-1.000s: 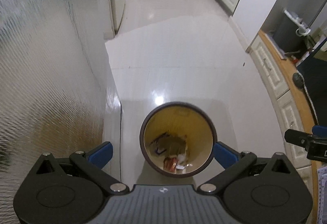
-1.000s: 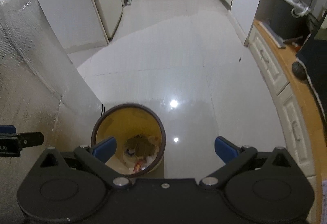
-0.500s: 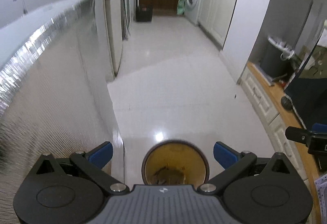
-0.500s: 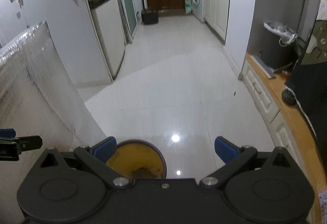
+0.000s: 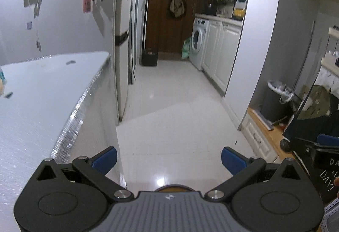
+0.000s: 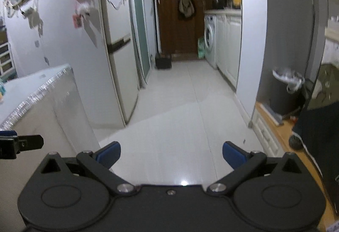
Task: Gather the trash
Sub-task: 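Raise both open tools from the bucket and return them over the table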
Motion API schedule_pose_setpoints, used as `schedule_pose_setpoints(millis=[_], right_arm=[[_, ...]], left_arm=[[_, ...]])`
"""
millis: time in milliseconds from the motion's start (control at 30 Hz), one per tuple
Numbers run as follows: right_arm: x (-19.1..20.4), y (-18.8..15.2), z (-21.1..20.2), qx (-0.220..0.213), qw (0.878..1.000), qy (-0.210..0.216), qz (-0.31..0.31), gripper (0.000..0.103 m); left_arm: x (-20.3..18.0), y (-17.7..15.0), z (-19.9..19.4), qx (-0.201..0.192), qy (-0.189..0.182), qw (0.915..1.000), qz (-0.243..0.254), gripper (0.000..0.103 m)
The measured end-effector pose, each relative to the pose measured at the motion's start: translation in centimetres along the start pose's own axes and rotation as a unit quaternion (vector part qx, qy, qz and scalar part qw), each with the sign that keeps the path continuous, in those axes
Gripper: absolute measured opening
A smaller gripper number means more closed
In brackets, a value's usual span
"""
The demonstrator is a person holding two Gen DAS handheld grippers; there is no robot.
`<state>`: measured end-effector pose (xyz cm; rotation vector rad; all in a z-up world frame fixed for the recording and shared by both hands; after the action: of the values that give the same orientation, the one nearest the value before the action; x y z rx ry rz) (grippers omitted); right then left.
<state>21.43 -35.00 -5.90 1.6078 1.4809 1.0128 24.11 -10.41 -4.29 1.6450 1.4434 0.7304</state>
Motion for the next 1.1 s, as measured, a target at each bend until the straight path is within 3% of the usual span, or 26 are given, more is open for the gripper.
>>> schedule_pose_setpoints(millis=[367,633,867,1100], right_arm=[[3.9,4.2,-3.6,-0.057,0.998,0.022,-0.011,0.103],[9.4,7.5,-4.8,-0.089,0.994,0.053,-0.042,0.103],[14.9,9.8,-4.5,-0.098,0.988,0.106,-0.052,0.103],[20.5,11.2,-3.1,-0.098,0.98,0.162,-0.054,0.103]], left_arm=[[3.0,4.4,-7.7,-0.064,0.022,0.9973,0.03,0.103],[7.3,8.2,-12.9,-0.11,0.05,0.9914,0.051,0.103],[12.3,10.4,-14.9,-0.127,0.085,0.9854,0.074,0.103],[20.1,11.2,-14.8,-0.122,0.128,0.9814,0.074,0.103]])
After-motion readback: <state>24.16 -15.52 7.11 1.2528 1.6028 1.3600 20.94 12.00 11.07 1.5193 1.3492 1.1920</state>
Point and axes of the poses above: each gripper's, at about its wrist camera, not at the fingertips, and z roughly the way its jaws point, x to its left, y to its top, the point moved 1 cm from there along z, roughly the way its jaws point, and after that the axes turned 5 degrees about -x, right-handed, at the moved point
